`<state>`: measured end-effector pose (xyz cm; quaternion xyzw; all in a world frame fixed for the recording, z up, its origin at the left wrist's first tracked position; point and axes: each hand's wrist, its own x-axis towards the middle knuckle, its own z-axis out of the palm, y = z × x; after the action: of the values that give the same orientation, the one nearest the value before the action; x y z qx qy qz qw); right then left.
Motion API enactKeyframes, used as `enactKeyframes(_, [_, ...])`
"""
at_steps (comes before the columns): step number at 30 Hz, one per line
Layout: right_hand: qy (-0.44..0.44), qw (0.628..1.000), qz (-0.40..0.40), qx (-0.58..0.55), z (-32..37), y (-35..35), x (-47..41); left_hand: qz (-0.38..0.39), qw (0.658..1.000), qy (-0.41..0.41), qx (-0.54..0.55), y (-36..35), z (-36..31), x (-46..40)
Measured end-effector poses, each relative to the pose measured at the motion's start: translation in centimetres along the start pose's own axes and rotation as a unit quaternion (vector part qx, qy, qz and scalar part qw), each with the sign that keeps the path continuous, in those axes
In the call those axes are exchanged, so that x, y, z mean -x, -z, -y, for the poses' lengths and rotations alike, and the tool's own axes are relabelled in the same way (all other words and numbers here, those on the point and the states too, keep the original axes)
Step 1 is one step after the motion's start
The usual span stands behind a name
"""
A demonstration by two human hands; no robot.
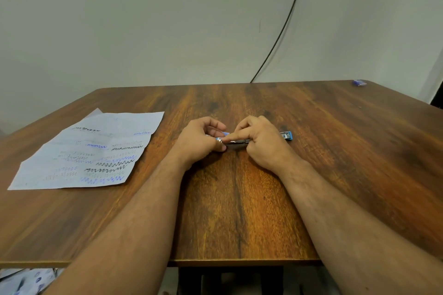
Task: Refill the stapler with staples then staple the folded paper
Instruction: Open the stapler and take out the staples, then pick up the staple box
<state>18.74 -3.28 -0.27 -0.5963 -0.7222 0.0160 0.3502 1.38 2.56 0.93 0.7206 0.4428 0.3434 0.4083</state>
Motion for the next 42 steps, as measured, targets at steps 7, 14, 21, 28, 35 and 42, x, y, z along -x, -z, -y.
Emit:
enactKeyframes(7, [-0.025, 0.999, 0.026, 0.016, 0.5, 0.36, 0.01, 0.009, 0.999, 0.003, 0.041, 0.22, 0.03, -0.01])
enactKeyframes(14, [-0.039, 0.999, -0.02, 0.025, 0.48, 0.56, -0.02, 0.011, 0.999, 0.011, 0.037, 0.24, -0.06, -0.1])
enactKeyframes(21, [-0.054, 0.998, -0.033, 0.027, 0.43, 0.56, -0.06, 0.01, 0.999, 0.01, 0.032, 0.15, -0.13, -0.01])
enactKeyframes(28, [-0.066, 0.996, -0.061, 0.013, 0.37, 0.59, -0.08, 0.007, 0.999, 0.003, 0.037, 0.01, 0.0, -0.01])
enactKeyframes(35, [-0.139, 0.981, -0.124, 0.06, -0.29, 0.45, -0.19, -0.008, 1.0, -0.012, 0.024, -0.08, 0.05, -0.03])
enactKeyframes(42, [-0.183, 0.969, -0.043, 0.158, 0.12, 0.82, 0.03, -0.04, 0.995, -0.076, -0.058, -0.48, -0.15, 0.26])
